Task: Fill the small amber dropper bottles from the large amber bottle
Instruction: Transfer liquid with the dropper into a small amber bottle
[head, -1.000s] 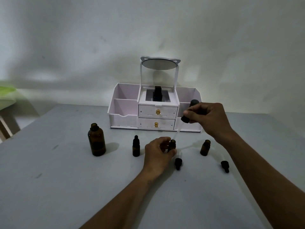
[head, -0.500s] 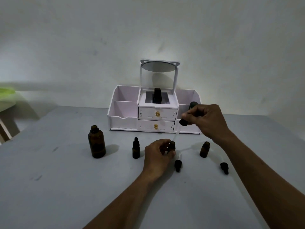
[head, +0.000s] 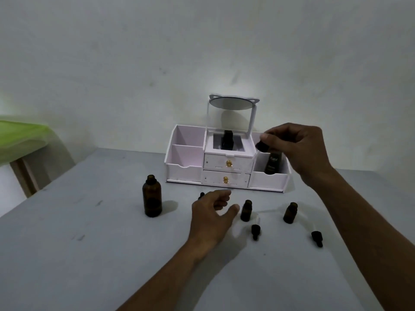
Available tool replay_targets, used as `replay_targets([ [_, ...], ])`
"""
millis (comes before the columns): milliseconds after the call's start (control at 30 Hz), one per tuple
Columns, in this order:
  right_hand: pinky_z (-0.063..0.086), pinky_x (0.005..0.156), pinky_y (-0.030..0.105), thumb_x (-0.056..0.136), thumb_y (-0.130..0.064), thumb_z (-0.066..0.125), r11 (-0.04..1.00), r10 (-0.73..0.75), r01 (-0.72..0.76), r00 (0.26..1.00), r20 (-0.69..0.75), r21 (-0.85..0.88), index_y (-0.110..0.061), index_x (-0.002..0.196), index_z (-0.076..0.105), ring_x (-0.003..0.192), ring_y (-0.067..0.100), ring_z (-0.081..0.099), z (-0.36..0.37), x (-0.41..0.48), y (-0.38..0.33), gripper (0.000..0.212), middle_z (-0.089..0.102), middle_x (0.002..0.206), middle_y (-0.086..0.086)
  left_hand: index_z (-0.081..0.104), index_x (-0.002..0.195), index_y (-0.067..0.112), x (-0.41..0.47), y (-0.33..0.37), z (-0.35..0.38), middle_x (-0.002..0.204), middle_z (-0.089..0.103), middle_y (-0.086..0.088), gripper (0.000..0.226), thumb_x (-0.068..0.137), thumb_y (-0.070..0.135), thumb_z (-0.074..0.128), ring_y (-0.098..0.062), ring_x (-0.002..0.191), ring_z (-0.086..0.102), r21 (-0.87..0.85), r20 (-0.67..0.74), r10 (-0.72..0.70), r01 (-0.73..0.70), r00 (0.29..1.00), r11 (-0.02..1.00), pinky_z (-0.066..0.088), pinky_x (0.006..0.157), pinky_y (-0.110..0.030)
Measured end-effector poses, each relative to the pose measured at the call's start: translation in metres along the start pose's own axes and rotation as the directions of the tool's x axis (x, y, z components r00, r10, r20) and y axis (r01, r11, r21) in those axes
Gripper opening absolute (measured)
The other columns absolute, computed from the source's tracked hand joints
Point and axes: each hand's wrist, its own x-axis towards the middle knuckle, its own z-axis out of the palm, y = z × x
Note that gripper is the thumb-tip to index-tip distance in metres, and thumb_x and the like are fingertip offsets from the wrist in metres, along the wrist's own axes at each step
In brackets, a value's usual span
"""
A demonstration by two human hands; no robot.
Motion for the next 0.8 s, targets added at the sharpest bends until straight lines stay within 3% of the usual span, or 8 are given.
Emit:
replay_targets([
  [100, 0.062, 0.081, 0.039, 0.083, -0.009, 0.077, 0.989, -0.022, 0.021, 1.0, 0.004, 0.147, -0.011, 0.092, 0.076, 0.08, 0.026, 0.077, 0.021, 0.006, -0.017, 0.009, 0.078, 0.083, 0.008, 0.067, 0.111, 0.026, -0.002, 0.006, -0.042, 0.096, 0.067, 0.016, 0.033, 0.08, 0.019, 0.076, 0.0, 0.09, 0.066, 0.015, -0.14, 0.138, -0.137, 0.98, 0.99, 0.05, 0.077, -0.008],
  [167, 0.063, 0.078, 0.034, 0.082, -0.007, 0.077, 0.973, -0.034, 0.029, 0.999, 0.016, 0.23, -0.009, 0.092, 0.076, 0.077, 0.023, 0.078, 0.04, 0.009, -0.026, 0.01, 0.079, 0.077, 0.002, 0.07, 0.104, 0.021, -0.001, 0.006, -0.072, 0.094, 0.069, 0.012, 0.025, 0.081, 0.013, 0.075, -0.002, 0.087, 0.067, 0.025, -0.267, 0.196, -0.196, 0.944, 0.98, 0.052, 0.077, -0.011],
  [233, 0.063, 0.075, 0.029, 0.083, -0.007, 0.076, 0.964, -0.047, 0.032, 0.998, 0.05, 0.265, -0.012, 0.091, 0.075, 0.076, 0.017, 0.078, 0.062, 0.01, -0.034, 0.009, 0.078, 0.075, -0.004, 0.072, 0.102, 0.017, 0.001, 0.0, -0.1, 0.091, 0.07, 0.009, 0.023, 0.081, 0.008, 0.073, -0.004, 0.084, 0.068, 0.039, -0.378, 0.191, -0.191, 0.906, 0.981, 0.053, 0.075, -0.014],
  [333, 0.063, 0.077, 0.034, 0.084, -0.012, 0.076, 0.967, -0.066, 0.039, 0.993, 0.101, 0.253, -0.012, 0.094, 0.075, 0.079, 0.019, 0.078, 0.094, 0.011, -0.04, 0.01, 0.079, 0.081, 0.001, 0.071, 0.103, 0.017, 0.008, -0.021, -0.133, 0.094, 0.07, 0.009, 0.023, 0.081, 0.01, 0.073, -0.004, 0.086, 0.067, 0.04, -0.48, 0.113, -0.107, 0.87, 0.993, 0.054, 0.078, -0.017],
  [433, 0.063, 0.079, 0.035, 0.085, -0.01, 0.076, 0.96, -0.083, 0.04, 0.986, 0.148, 0.277, -0.012, 0.092, 0.075, 0.077, 0.021, 0.078, 0.124, 0.011, -0.044, 0.008, 0.078, 0.083, 0.007, 0.07, 0.108, 0.018, 0.013, -0.042, -0.15, 0.099, 0.069, 0.009, 0.027, 0.081, 0.018, 0.074, -0.003, 0.09, 0.066, 0.04, -0.509, 0.006, 0.017, 0.861, 0.999, 0.056, 0.082, -0.021],
  [533, 0.063, 0.08, 0.038, 0.083, -0.008, 0.078, 0.957, -0.083, 0.03, 0.982, 0.171, 0.29, -0.012, 0.089, 0.077, 0.077, 0.024, 0.078, 0.146, 0.014, -0.041, 0.007, 0.078, 0.081, 0.01, 0.068, 0.112, 0.021, 0.014, -0.055, -0.152, 0.102, 0.067, 0.009, 0.034, 0.079, 0.023, 0.077, -0.001, 0.091, 0.064, 0.023, -0.478, -0.071, 0.093, 0.875, 0.995, 0.053, 0.075, -0.012],
  [667, 0.063, 0.082, 0.041, 0.082, -0.009, 0.079, 0.967, -0.069, 0.019, 0.979, 0.191, 0.253, -0.002, 0.094, 0.077, 0.076, 0.022, 0.078, 0.164, 0.018, -0.033, 0.014, 0.078, 0.081, 0.011, 0.068, 0.113, 0.019, 0.017, -0.068, -0.147, 0.102, 0.069, 0.008, 0.041, 0.075, 0.026, 0.08, -0.002, 0.092, 0.065, 0.016, -0.418, -0.084, 0.1, 0.904, 0.995, 0.051, 0.078, -0.011],
  [800, 0.063, 0.081, 0.041, 0.083, -0.012, 0.079, 0.972, -0.062, 0.012, 0.976, 0.207, 0.236, -0.003, 0.093, 0.077, 0.077, 0.021, 0.078, 0.172, 0.021, -0.027, 0.014, 0.079, 0.08, 0.008, 0.07, 0.112, 0.018, 0.02, -0.076, -0.145, 0.102, 0.071, 0.006, 0.042, 0.073, 0.027, 0.081, -0.006, 0.091, 0.067, 0.005, -0.403, -0.103, 0.115, 0.91, 0.993, 0.056, 0.082, -0.02],
])
